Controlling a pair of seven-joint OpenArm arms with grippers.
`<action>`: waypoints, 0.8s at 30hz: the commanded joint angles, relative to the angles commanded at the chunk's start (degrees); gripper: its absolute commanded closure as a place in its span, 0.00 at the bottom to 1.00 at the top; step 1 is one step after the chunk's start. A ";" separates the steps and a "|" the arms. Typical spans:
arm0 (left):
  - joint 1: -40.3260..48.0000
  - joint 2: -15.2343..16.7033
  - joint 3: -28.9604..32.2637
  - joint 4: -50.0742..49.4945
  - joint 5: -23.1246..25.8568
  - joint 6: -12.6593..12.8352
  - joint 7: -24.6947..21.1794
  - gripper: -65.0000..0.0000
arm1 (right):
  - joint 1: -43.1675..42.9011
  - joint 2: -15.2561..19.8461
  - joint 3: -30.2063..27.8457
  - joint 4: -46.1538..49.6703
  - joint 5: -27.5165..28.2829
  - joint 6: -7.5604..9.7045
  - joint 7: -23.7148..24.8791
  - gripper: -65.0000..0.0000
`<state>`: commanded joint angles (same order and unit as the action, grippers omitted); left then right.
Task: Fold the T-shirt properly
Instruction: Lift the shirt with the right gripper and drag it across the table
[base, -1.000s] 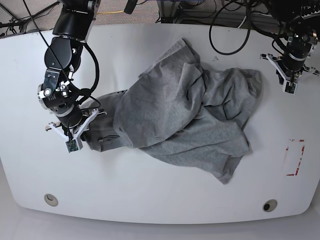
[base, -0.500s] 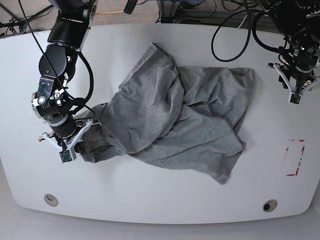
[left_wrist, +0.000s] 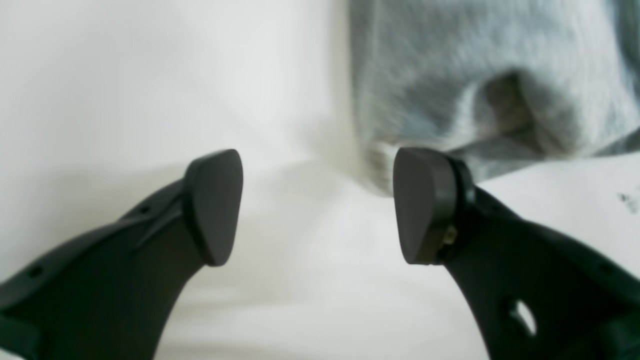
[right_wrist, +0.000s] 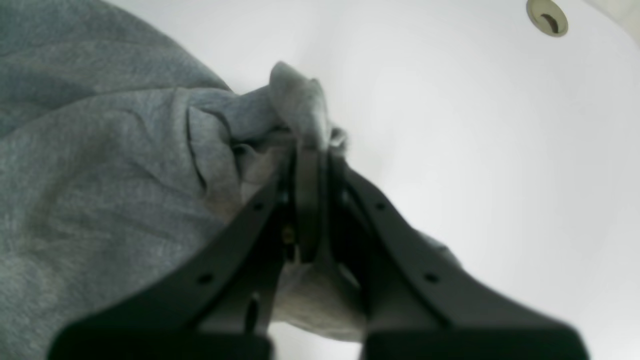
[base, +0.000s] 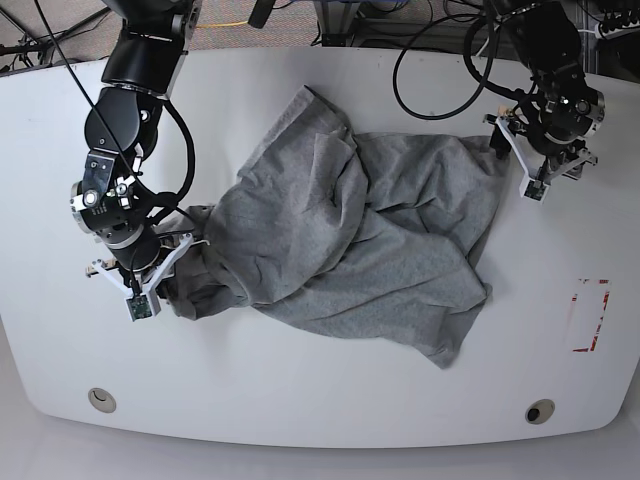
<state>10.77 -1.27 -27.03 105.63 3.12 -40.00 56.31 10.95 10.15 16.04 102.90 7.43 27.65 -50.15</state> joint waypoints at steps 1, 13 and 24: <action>0.00 0.00 0.09 -0.70 0.00 0.00 -0.70 0.32 | 0.00 0.00 0.00 0.00 0.00 0.00 0.00 1.00; -1.49 0.00 0.09 -8.70 0.00 0.00 -3.60 0.37 | -0.70 0.00 0.00 0.09 0.09 0.00 0.09 1.00; -4.48 -0.44 -0.35 -13.89 0.35 0.00 -3.60 1.00 | -0.88 -0.09 0.00 -0.35 0.18 0.00 0.18 1.00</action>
<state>6.29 -1.71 -27.38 91.74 3.47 -40.00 52.70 10.07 10.07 16.04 102.55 7.60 27.65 -49.98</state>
